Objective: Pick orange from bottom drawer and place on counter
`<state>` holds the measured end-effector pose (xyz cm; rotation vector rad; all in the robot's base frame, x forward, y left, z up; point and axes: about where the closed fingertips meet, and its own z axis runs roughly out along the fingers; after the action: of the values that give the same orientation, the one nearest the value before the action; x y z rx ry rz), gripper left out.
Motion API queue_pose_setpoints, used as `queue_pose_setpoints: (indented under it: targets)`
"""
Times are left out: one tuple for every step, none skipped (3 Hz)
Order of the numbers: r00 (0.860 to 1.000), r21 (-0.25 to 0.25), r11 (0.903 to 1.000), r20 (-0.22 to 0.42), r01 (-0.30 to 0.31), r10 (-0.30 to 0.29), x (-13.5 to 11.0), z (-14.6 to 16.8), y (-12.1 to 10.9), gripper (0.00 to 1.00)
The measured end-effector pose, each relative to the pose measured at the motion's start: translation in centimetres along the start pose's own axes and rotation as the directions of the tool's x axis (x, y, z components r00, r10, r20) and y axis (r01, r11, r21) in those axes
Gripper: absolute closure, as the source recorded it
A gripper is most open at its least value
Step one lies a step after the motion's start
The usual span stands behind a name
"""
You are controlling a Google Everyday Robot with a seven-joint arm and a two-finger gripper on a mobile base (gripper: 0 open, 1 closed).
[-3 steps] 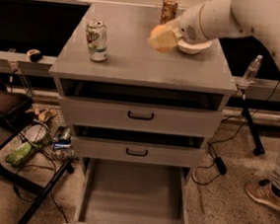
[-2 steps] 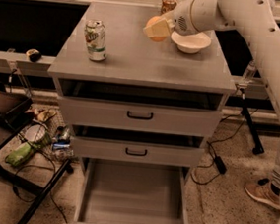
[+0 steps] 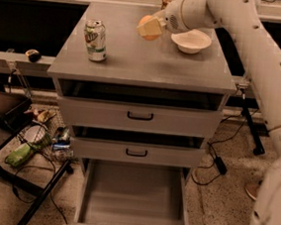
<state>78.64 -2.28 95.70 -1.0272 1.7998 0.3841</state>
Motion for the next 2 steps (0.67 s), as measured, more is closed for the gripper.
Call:
queue_pose_setpoints:
  targets:
    - [0.999, -0.016, 0.9999, 0.034, -0.001, 0.001, -1.2, 5.8, -1.4, 1.0]
    - [0.998, 0.002, 1.0, 0.067, -0.003, 0.003, -3.1, 11.5, -2.6, 1.0]
